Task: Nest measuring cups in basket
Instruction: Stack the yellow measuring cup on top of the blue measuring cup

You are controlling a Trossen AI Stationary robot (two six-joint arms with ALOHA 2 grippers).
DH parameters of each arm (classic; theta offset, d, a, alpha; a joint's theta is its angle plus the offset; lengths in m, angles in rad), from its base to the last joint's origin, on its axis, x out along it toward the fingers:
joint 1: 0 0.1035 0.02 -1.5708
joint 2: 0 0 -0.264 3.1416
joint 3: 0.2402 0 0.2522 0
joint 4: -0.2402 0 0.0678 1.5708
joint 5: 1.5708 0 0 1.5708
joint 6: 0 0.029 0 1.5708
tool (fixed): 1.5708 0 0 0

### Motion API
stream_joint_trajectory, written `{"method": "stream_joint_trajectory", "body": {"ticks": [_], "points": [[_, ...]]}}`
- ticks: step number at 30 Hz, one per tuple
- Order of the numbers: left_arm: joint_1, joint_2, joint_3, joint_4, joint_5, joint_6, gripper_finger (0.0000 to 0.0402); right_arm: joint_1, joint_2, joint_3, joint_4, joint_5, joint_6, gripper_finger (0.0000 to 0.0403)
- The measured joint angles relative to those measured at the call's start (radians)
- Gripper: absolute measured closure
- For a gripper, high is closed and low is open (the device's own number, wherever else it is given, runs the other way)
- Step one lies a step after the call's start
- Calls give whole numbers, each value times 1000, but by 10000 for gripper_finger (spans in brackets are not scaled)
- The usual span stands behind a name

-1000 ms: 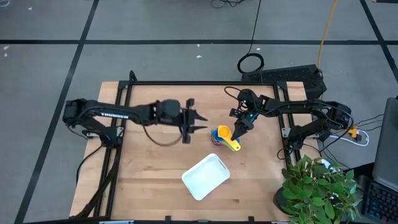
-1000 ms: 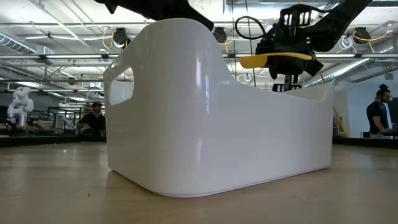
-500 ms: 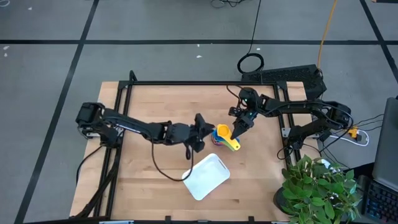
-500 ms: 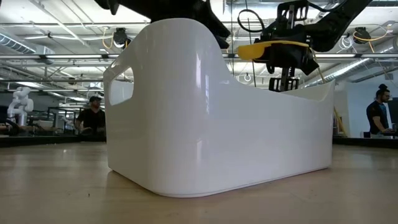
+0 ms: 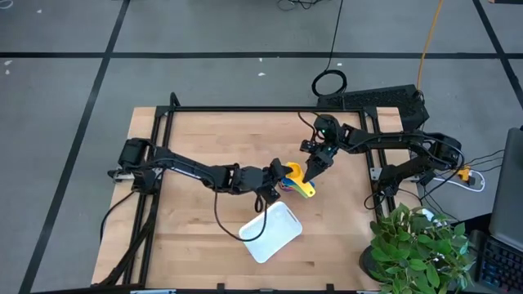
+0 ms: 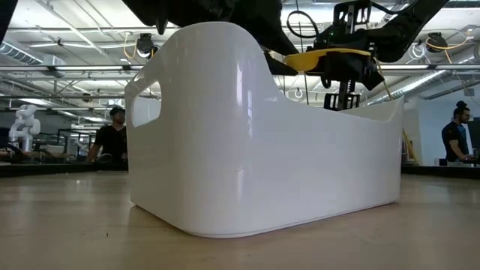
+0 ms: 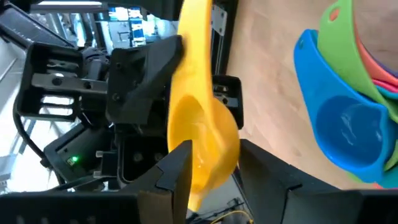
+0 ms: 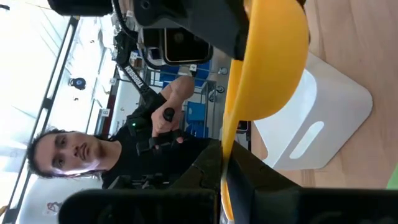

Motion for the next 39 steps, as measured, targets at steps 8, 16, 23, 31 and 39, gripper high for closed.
{"method": "stream_joint_trajectory", "body": {"ticks": [8,16,23,31,39], "points": [[-5,6,-1,-35,-14,13,381,0,-1,2,16,7,8,403],[-20,0,-1,-83,-53,-65,389,-25,1,1,122,13,43,387],[-58,-7,1,-72,-96,-76,391,-63,2,-2,134,-8,-2,333],[-72,-37,2,-111,-114,-175,391,-113,-4,-2,160,-14,-18,260],[-2,-47,127,-490,190,-504,391,-242,-131,-1,219,98,-129,246]]}}
